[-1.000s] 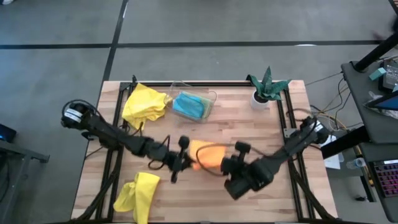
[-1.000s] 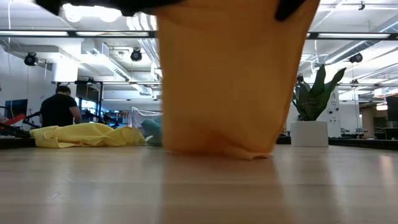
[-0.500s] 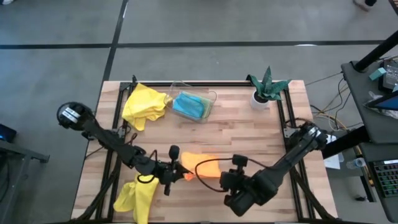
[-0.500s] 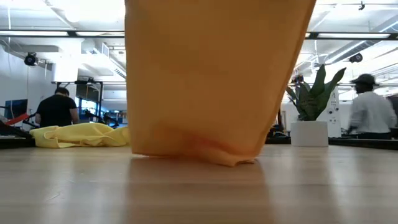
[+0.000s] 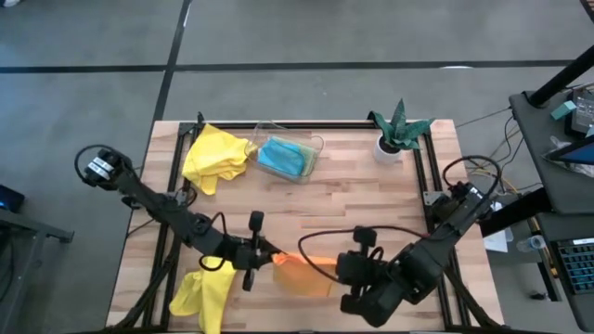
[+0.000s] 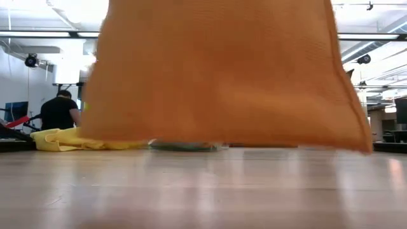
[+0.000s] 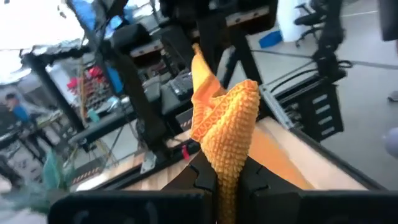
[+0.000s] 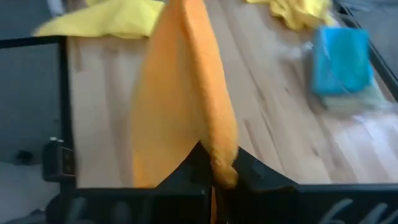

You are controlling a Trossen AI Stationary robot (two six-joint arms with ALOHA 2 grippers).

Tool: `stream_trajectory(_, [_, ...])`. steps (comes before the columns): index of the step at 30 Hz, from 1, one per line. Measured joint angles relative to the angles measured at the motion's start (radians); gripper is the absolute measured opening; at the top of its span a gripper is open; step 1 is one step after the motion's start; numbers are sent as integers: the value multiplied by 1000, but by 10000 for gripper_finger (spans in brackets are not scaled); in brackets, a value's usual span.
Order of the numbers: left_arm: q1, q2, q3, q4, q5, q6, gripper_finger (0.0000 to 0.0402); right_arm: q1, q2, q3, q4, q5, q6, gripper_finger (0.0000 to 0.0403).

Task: Fold microfiber towels
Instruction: Fold the orange towel

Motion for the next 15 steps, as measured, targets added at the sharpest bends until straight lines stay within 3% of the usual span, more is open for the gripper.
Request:
stream_trajectory(4, [8,-1,3,-8,-3,-83,0,-6,0,9,-114,-3,113,8])
stream_trajectory(15, [13,28,-5,-25,-3,-155,0,2,3,-81,-120,-26,211,8])
